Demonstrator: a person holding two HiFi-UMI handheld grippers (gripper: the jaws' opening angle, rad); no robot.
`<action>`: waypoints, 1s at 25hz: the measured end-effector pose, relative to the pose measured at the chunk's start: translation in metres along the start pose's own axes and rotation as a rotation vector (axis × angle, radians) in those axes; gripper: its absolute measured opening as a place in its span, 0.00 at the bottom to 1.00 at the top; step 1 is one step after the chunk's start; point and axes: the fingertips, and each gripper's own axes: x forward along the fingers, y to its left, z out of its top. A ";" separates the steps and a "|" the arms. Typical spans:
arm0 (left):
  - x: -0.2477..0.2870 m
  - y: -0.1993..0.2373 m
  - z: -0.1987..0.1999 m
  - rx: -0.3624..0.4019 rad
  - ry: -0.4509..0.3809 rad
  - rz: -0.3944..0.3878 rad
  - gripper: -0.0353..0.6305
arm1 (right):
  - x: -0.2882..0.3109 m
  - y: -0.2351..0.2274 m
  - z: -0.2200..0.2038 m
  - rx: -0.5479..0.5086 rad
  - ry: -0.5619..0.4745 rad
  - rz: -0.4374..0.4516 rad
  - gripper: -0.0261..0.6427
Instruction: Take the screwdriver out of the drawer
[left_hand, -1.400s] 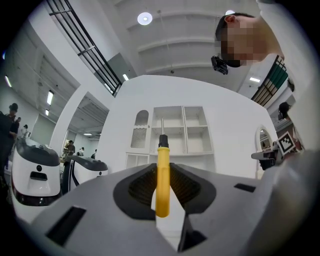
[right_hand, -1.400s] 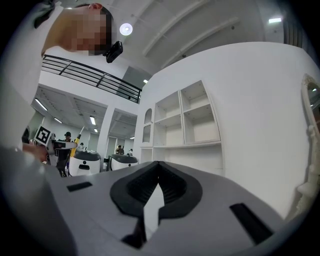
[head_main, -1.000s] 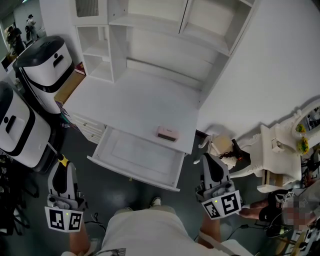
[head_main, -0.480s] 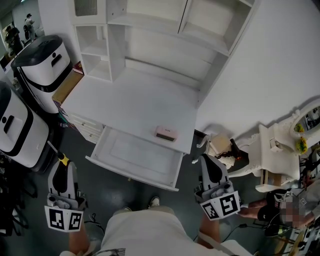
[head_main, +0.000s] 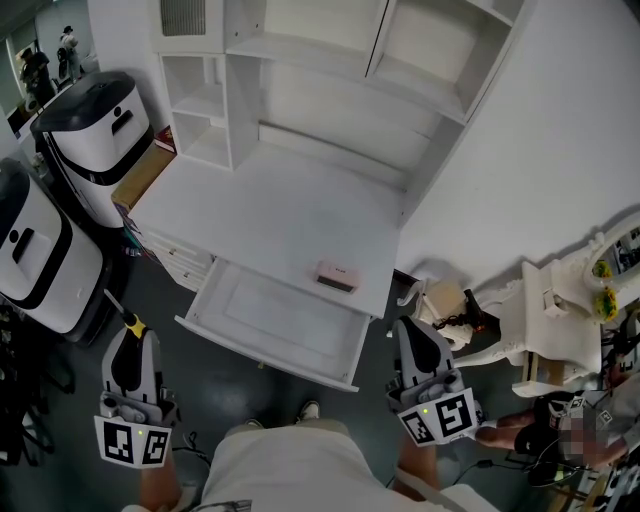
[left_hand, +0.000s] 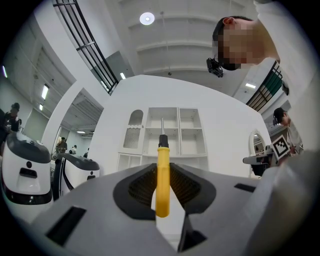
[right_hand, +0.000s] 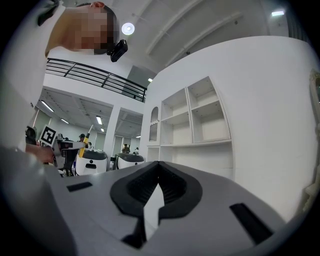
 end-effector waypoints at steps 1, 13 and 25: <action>0.000 0.000 0.000 0.001 0.000 0.002 0.18 | 0.000 0.001 -0.001 -0.001 0.001 0.005 0.05; 0.000 -0.006 -0.005 0.000 -0.005 0.020 0.18 | 0.004 -0.002 -0.007 0.004 -0.003 0.037 0.05; 0.004 -0.013 -0.006 0.000 -0.015 0.032 0.18 | 0.009 -0.001 -0.003 0.004 -0.018 0.073 0.05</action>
